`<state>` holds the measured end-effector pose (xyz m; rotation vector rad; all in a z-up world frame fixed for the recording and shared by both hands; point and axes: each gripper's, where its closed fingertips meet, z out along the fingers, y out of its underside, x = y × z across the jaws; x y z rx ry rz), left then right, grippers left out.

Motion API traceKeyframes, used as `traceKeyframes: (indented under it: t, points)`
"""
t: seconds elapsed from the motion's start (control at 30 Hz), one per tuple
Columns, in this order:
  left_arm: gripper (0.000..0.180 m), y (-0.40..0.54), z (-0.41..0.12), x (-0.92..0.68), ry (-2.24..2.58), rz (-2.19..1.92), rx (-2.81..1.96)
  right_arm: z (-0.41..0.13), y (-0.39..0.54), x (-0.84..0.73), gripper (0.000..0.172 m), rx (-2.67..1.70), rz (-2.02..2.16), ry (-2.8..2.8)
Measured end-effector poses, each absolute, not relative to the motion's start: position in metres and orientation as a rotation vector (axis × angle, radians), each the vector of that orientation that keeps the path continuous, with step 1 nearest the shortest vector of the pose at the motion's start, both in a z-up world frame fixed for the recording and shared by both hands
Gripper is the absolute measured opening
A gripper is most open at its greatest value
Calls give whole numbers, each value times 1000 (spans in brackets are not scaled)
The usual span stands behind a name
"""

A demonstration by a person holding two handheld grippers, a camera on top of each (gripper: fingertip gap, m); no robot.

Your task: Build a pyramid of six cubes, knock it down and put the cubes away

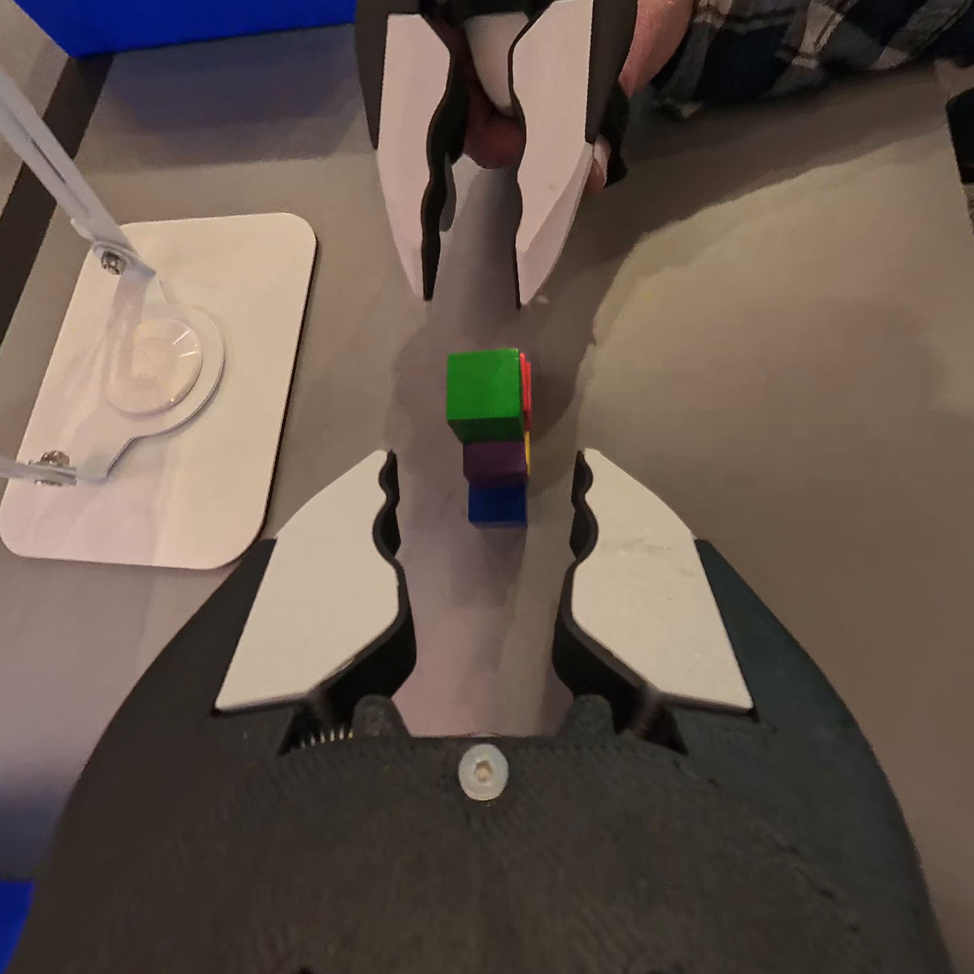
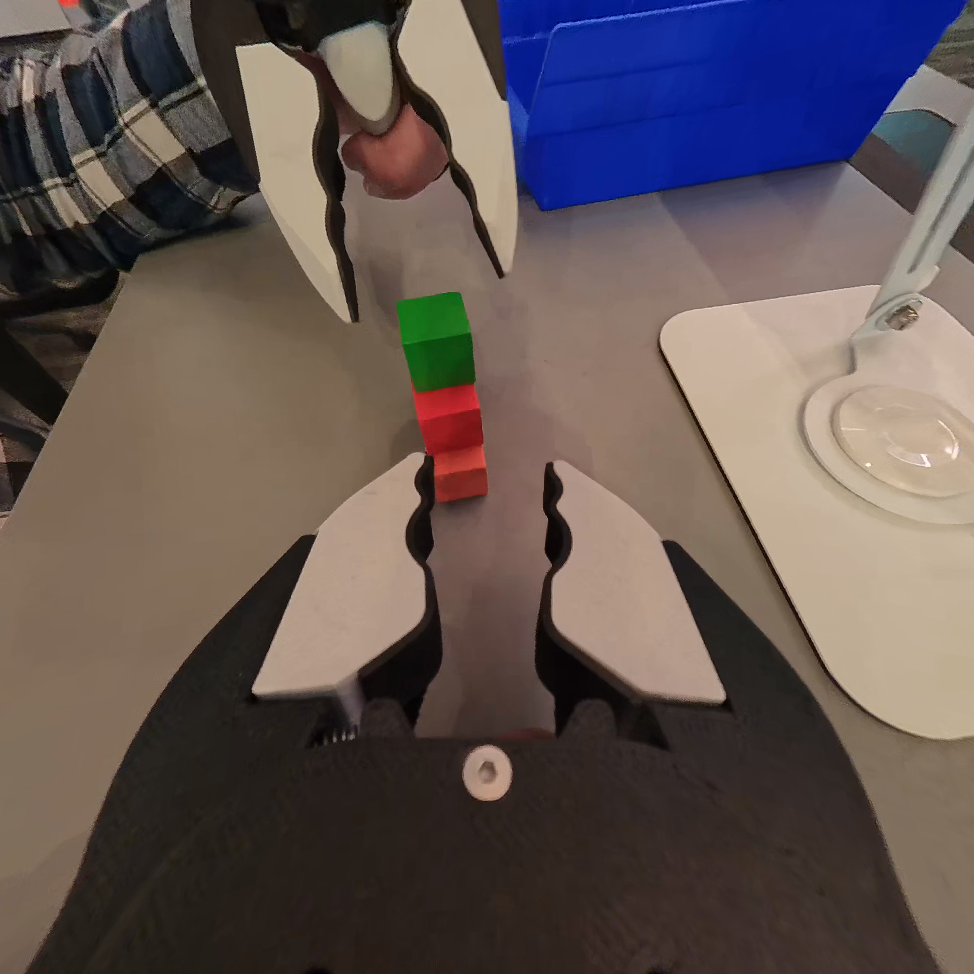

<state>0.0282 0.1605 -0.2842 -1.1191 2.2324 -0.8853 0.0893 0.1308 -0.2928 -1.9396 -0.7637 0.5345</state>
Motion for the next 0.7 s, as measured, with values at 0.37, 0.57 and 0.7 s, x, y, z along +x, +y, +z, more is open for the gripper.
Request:
traceKeyframes:
  t: [0.37,0.57,0.7]
  points:
    - [53,156,-311,35,2255,-836,-1142,-290,107,96,39,-1934,495,-669]
    - [42,158,-318,40,2255,-854,-1148,-288,104,96,38,-1925,491,-657]
    - [37,157,-320,40,2261,-866,-1143,-290,104,96,38,-1927,497,-666]
